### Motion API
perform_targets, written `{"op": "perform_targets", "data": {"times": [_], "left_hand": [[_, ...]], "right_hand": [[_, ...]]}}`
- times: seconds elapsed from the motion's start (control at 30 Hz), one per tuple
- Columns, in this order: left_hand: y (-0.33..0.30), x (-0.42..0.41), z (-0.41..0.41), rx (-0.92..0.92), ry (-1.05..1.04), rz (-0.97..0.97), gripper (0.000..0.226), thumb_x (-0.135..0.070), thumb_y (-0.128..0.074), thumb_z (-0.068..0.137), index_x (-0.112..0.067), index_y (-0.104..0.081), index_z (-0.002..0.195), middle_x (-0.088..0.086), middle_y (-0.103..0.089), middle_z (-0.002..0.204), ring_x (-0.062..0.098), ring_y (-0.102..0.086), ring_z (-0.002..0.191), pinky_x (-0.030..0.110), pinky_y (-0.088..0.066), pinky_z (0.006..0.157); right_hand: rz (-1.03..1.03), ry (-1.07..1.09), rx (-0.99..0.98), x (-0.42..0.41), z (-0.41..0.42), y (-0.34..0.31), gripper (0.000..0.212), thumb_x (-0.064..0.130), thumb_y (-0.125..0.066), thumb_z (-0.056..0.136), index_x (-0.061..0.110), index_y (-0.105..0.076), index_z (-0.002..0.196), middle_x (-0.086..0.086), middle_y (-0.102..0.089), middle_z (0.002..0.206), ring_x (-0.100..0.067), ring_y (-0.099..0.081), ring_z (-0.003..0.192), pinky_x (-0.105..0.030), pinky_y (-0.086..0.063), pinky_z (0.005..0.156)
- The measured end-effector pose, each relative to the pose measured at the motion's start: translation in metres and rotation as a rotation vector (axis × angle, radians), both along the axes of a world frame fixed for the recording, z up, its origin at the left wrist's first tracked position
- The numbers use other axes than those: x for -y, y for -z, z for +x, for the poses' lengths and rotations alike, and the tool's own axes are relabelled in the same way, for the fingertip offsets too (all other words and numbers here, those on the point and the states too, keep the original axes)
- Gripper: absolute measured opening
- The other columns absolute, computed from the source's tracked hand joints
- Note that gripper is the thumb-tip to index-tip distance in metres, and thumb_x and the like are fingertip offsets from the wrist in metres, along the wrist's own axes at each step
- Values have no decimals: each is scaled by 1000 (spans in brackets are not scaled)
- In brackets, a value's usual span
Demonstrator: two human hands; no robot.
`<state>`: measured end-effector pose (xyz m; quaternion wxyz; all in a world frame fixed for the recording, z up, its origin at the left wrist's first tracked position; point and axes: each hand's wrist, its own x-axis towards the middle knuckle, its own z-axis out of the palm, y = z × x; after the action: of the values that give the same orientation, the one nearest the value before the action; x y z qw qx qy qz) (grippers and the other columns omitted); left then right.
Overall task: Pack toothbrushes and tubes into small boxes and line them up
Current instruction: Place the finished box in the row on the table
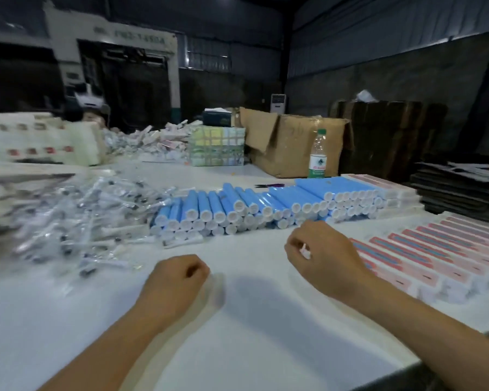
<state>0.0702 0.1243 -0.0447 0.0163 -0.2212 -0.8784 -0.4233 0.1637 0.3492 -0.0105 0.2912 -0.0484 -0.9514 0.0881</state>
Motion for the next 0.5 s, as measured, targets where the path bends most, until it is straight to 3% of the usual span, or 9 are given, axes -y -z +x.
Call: {"op": "perform_targets", "data": {"times": [0.13, 0.3, 0.5], "left_hand": [[2, 7, -9, 1, 44, -117, 19, -22, -54, 89, -22, -71, 80, -9, -69, 84, 11, -61, 85, 35, -49, 83], [7, 12, -12, 11, 56, -117, 20, -25, -52, 88, -25, -70, 81, -8, -68, 92, 14, -59, 88, 37, -49, 84], [9, 12, -15, -3, 25, -171, 18, -28, -52, 89, -25, -69, 85, -3, -66, 94, 19, -57, 89, 35, -48, 78]], "right_hand": [[-65, -147, 119, 58, -63, 11, 20, 24, -50, 91, 18, -54, 73, 4, -57, 77, -15, -50, 75, -31, -39, 66], [-109, -165, 237, 82, -97, 41, 21, 18, -51, 90, 15, -55, 69, 0, -55, 74, -18, -51, 71, -32, -40, 67], [-39, -191, 228, 80, -104, 48, 23, 16, -54, 88, 13, -58, 65, -1, -52, 68, -14, -50, 65, -33, -41, 62]]}}
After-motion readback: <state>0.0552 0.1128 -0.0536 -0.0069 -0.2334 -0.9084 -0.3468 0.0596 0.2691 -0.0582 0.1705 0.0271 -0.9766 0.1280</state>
